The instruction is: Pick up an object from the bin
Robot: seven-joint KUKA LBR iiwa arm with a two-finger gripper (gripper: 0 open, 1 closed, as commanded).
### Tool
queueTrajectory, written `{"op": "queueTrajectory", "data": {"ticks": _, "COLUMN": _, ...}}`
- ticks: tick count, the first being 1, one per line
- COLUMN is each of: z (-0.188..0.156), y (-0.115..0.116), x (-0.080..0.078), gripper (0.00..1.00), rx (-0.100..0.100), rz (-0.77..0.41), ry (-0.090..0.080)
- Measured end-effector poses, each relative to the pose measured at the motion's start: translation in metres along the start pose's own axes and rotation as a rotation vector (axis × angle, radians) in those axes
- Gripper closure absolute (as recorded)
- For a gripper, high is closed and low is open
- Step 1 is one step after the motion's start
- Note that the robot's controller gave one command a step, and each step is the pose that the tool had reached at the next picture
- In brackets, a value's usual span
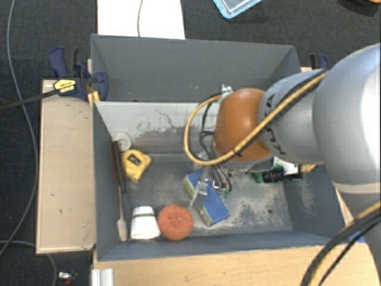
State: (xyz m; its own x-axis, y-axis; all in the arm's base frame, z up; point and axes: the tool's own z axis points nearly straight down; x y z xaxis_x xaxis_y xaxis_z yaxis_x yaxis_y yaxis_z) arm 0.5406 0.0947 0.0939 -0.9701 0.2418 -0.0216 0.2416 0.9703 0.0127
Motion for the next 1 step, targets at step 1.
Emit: {"op": "queueTrajectory", "data": {"ticks": 1, "z": 0.019, "y": -0.0533, "x": 0.0069, "gripper": 0.0, "rx": -0.001, "rz": -0.129, "ry": 0.0}}
